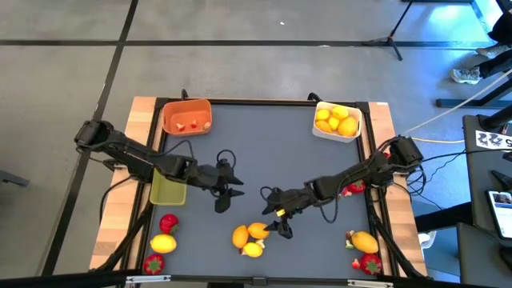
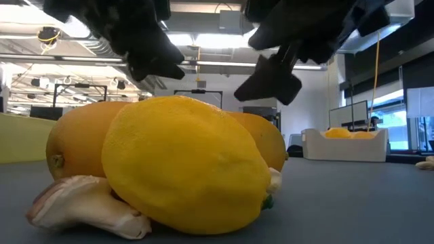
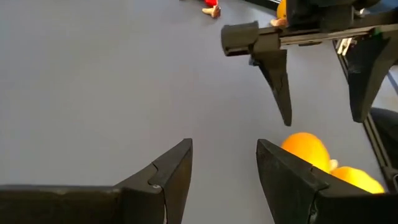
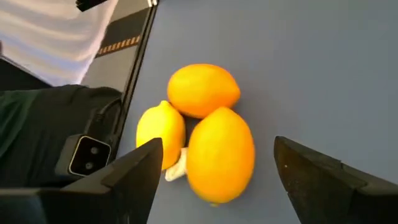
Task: Sort produce into baskets
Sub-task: Put the lemon into the white bin
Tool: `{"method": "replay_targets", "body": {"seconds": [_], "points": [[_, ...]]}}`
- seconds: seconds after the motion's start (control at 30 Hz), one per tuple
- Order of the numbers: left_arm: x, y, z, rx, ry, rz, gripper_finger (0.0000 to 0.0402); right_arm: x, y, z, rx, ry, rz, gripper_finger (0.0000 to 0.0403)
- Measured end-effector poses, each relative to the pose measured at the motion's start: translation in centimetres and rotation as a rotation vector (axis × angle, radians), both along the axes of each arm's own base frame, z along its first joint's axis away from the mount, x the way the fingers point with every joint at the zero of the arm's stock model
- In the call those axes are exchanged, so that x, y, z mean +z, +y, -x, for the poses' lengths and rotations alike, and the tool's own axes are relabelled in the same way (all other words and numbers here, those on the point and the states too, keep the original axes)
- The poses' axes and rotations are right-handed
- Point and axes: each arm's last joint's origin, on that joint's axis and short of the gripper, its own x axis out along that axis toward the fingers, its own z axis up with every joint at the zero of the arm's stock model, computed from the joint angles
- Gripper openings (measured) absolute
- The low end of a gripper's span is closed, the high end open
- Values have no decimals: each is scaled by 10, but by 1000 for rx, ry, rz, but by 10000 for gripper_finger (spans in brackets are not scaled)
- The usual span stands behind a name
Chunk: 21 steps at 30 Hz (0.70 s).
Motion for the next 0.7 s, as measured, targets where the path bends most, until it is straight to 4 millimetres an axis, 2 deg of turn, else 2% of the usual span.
{"method": "replay_targets", "body": {"seconds": [0.17, 0.37, 0.53, 0.7], "points": [[0, -14, 4, 25, -9, 18, 173, -6, 15, 4, -36, -24, 96, 303], [0, -21, 6, 36, -16, 21, 173, -24, 29, 3, 24, -24, 100, 303], [1, -21, 6, 54, -20, 34, 173, -48, 29, 0, 51, 35, 137, 303], [0, -21, 6, 54, -18, 34, 173, -54, 23, -9, 64, -8, 105, 303]]}}
